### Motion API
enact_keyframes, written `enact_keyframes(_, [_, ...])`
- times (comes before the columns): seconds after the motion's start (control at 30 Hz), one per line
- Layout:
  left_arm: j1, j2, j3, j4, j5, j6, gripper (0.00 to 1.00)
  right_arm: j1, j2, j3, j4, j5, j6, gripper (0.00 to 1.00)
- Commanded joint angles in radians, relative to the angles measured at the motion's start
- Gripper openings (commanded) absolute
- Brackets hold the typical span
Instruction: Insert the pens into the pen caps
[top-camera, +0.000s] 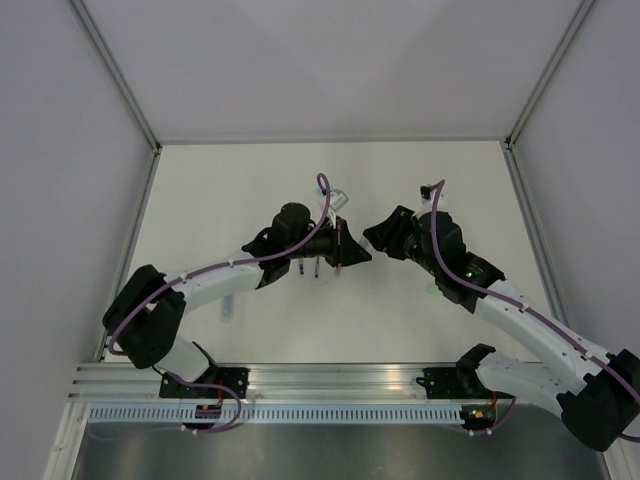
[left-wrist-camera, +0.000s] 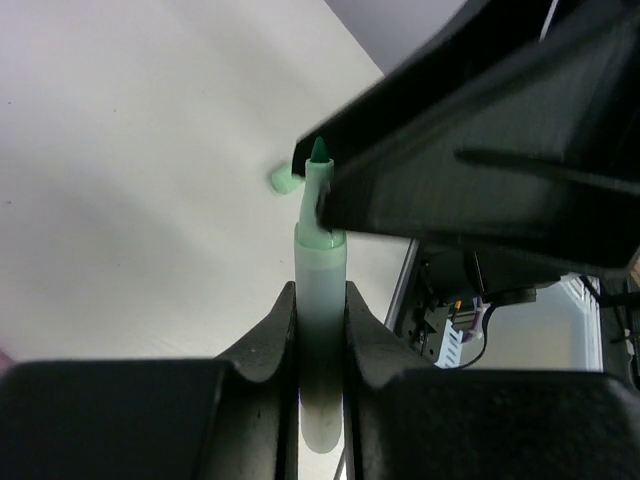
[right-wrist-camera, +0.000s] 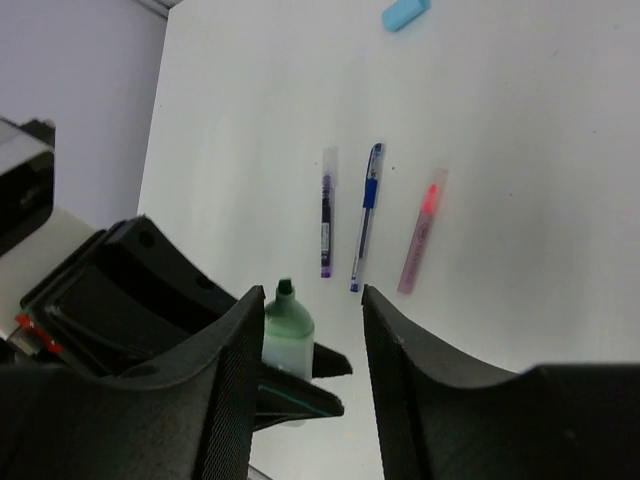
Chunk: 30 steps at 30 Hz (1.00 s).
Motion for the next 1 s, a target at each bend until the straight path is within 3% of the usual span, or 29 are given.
enact_keyframes(0.0, [-0.002, -0.091, -0.030, -0.082, -0.007, 0.083, 0.02, -0.006, 0.012, 0.108, -0.129, 0.111, -0.033, 0.50])
enact_keyframes(0.17, [-0.002, -0.150, -0.119, -0.105, -0.007, 0.096, 0.02, -0.047, -0.005, 0.177, -0.196, 0.059, -0.167, 0.56])
enact_keyframes(0.3, [-0.002, -0.195, -0.168, -0.143, 0.037, 0.114, 0.02, -0.120, 0.028, 0.272, -0.245, -0.062, -0.429, 0.56])
enact_keyframes(0.37, [-0.001, -0.225, -0.203, -0.133, 0.014, 0.122, 0.02, -0.264, 0.123, 0.313, -0.243, -0.315, -0.497, 0.56])
enact_keyframes(0.4, [-0.001, -0.261, -0.238, -0.122, -0.016, 0.120, 0.02, -0.309, 0.171, 0.405, -0.319, -0.526, -0.560, 0.57])
enact_keyframes(0.47, [0.001, -0.298, -0.246, -0.125, -0.010, 0.131, 0.02, -0.351, 0.286, 0.500, -0.442, -0.597, -0.664, 0.57])
enact_keyframes(0.57, [0.002, -0.400, -0.268, -0.152, -0.065, 0.146, 0.02, -0.355, 0.332, 0.545, -0.519, -0.494, -0.744, 0.58])
enact_keyframes(0.73, [0.002, -0.557, -0.324, -0.165, -0.204, 0.176, 0.02, -0.352, 0.366, 0.475, -0.655, -0.478, -0.939, 0.76])
enact_keyframes(0.77, [0.002, -0.575, -0.335, -0.154, -0.211, 0.174, 0.02, -0.337, 0.363, 0.455, -0.726, -0.442, -1.081, 0.76])
enact_keyframes(0.87, [0.002, -0.624, -0.372, -0.145, -0.265, 0.182, 0.02, -0.293, 0.335, 0.316, -0.781, -0.211, -1.303, 0.77])
enact_keyframes(0.97, [0.002, -0.658, -0.387, -0.157, -0.352, 0.192, 0.02, -0.294, 0.323, 0.203, -0.776, -0.055, -1.401, 0.77])
